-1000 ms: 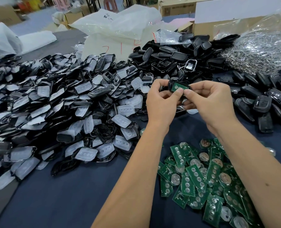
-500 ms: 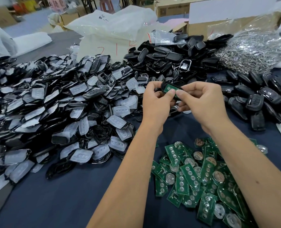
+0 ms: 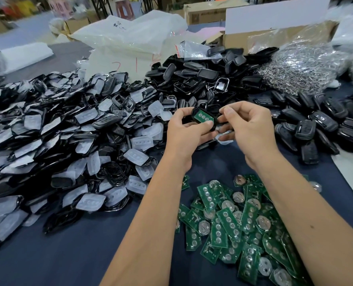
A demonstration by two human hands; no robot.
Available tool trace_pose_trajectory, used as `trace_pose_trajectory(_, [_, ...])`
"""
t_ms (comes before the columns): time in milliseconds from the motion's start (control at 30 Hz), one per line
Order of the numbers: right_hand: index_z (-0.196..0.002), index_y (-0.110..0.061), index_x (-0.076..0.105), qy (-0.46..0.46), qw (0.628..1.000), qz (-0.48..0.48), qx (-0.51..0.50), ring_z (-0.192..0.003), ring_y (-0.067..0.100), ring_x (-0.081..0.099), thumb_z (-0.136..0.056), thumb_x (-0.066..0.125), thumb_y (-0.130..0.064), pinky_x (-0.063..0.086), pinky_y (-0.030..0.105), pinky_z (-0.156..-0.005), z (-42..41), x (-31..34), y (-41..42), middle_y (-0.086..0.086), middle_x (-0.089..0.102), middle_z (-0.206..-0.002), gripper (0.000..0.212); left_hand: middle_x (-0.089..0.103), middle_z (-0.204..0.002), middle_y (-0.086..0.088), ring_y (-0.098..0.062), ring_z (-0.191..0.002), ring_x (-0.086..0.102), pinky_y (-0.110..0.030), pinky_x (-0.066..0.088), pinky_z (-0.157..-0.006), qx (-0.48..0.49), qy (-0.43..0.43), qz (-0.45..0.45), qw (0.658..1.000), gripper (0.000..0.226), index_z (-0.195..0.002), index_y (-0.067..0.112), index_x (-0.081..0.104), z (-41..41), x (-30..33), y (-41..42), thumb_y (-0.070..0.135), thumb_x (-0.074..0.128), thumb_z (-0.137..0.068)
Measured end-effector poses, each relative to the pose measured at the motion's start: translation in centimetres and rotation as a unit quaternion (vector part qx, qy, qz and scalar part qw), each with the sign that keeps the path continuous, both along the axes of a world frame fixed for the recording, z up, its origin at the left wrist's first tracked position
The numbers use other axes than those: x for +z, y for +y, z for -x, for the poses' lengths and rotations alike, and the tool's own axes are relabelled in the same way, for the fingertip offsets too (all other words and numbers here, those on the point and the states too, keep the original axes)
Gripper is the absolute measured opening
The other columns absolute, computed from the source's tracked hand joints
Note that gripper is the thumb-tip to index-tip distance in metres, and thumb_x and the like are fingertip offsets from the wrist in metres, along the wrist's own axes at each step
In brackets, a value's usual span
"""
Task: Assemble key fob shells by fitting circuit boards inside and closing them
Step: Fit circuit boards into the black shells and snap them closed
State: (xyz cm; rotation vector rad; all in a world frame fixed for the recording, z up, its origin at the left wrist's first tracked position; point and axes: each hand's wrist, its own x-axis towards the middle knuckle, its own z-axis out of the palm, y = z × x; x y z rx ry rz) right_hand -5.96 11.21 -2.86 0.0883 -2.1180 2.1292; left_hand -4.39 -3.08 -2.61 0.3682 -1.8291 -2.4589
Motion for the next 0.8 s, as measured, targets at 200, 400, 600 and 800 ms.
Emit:
trace_pose_trajectory(200, [-0.091, -0.013, 0.075, 0.002, 1.0, -0.012, 0.003, -0.06, 0.016, 0.066, -0.103, 0.061, -0.011, 0.057, 0.029, -0.052, -0.1, -0.1, 0.1, 0.003, 0.073, -0.075, 0.017, 0.075, -0.073, -0.002, -0.022, -0.071, 0.076, -0.028, 0.062, -0.07, 0.0, 0.015, 0.03, 0.999, 0.046, -0.11, 0.022, 0.062, -0.1, 0.1, -0.2, -0.013, 0.074, -0.083])
trace_pose_trajectory(400, [-0.091, -0.016, 0.075, 0.016, 0.998, -0.049, 0.023, -0.059, 0.015, 0.067, -0.101, 0.064, -0.014, 0.056, 0.028, -0.051, -0.1, -0.3, -0.8, 0.006, 0.076, -0.078, 0.016, 0.073, -0.073, -0.003, -0.018, -0.065, 0.072, -0.025, 0.06, -0.065, 0.022, 0.017, 0.025, 0.999, 0.042, -0.1, 0.024, 0.063, -0.2, 1.0, -1.4, -0.015, 0.071, -0.083])
trace_pose_trajectory(600, [-0.086, -0.018, 0.072, 0.046, 0.983, -0.166, 0.065, -0.058, 0.015, 0.069, -0.098, 0.068, -0.014, 0.059, 0.037, -0.051, -0.1, 0.1, -2.5, 0.003, 0.075, -0.076, 0.013, 0.07, -0.101, -0.014, -0.021, -0.063, 0.071, -0.025, 0.059, -0.062, 0.052, 0.017, -0.022, 0.998, 0.033, -0.114, 0.017, 0.062, -0.5, 2.3, -3.4, -0.007, 0.067, -0.093])
trace_pose_trajectory(800, [-0.087, -0.019, 0.074, 0.163, 0.885, -0.374, 0.226, -0.076, 0.016, 0.064, -0.091, 0.078, -0.033, 0.054, 0.038, -0.075, -2.8, 1.5, -7.7, -0.004, 0.071, -0.082, 0.014, 0.076, -0.089, -0.013, -0.024, -0.069, 0.074, -0.022, 0.057, -0.056, 0.17, 0.029, -0.086, 0.981, 0.019, -0.114, 0.0, 0.063, -0.8, 3.0, -8.4, 0.01, 0.066, -0.098])
